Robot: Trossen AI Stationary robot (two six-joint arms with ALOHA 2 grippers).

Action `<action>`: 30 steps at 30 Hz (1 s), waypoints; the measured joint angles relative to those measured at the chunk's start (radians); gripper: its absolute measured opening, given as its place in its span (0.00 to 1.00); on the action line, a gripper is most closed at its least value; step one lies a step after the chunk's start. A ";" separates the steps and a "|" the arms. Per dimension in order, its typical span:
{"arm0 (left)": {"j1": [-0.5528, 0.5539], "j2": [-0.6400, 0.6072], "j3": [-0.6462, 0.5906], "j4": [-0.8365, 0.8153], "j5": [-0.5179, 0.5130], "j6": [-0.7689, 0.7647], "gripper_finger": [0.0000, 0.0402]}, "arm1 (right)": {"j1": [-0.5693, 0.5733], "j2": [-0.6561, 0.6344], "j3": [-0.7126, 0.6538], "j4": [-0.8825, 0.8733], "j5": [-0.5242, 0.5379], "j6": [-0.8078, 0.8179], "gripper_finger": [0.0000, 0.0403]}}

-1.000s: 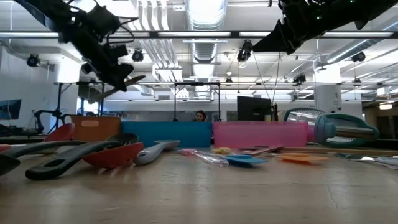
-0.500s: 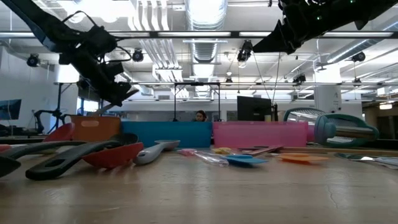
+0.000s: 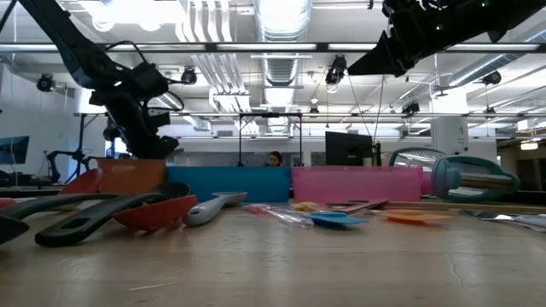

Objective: Pick & Place Kitchen Items
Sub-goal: Put the green knife into the orange bin

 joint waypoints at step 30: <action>0.000 0.120 0.003 0.001 0.011 0.107 0.19 | 0.000 0.000 -0.006 0.004 0.000 0.000 0.10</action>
